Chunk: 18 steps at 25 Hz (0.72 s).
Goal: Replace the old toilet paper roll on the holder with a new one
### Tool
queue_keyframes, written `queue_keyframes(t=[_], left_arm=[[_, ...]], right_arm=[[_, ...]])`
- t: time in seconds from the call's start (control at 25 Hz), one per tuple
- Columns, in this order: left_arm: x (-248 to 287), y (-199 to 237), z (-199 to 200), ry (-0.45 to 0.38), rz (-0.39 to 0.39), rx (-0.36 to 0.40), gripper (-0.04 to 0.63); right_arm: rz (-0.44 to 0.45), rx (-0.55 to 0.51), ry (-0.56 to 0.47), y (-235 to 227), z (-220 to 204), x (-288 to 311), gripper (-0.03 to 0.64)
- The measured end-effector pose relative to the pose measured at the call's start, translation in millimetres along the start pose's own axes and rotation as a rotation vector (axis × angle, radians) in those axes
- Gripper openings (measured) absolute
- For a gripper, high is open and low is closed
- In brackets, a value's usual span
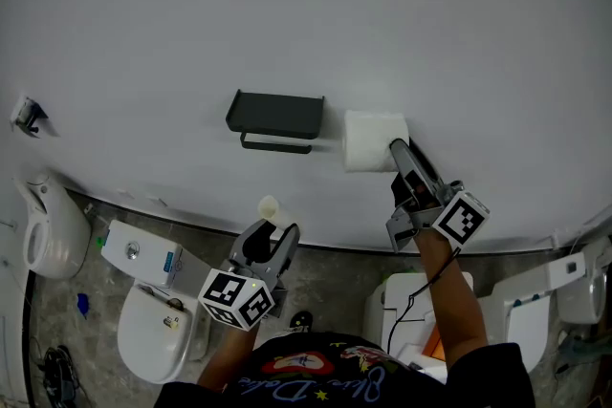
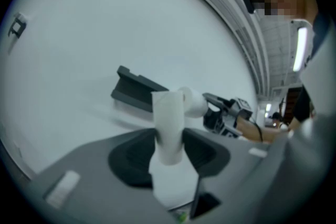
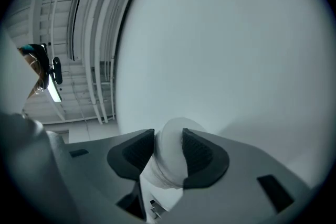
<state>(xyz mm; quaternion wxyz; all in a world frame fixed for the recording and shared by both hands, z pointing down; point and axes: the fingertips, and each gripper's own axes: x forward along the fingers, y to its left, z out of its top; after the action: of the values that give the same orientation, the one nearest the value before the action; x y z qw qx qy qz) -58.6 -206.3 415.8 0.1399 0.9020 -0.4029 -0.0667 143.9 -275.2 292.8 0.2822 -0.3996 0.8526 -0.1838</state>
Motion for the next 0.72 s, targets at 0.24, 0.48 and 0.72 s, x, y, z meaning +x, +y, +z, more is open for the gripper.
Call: queue_keyframes(t=[0.24, 0.48, 0.72], left_arm=[[-4.6, 3.3, -0.9, 0.006, 0.022, -0.005, 0.17], [-15.0, 11.9, -1.4, 0.003, 0.052, -0.015, 0.17], [-25.3, 21.5, -0.5, -0.002, 0.087, -0.023, 0.17]], right_arm=[[-0.11, 0.037, 0.019, -39.2, -44.0, 5.3, 0.175], [-0.127, 0.056, 0.057, -47.7, -77.9, 23.9, 0.173], [-0.103, 0.108, 0.046, -33.0, -92.5, 42.9, 0.173]])
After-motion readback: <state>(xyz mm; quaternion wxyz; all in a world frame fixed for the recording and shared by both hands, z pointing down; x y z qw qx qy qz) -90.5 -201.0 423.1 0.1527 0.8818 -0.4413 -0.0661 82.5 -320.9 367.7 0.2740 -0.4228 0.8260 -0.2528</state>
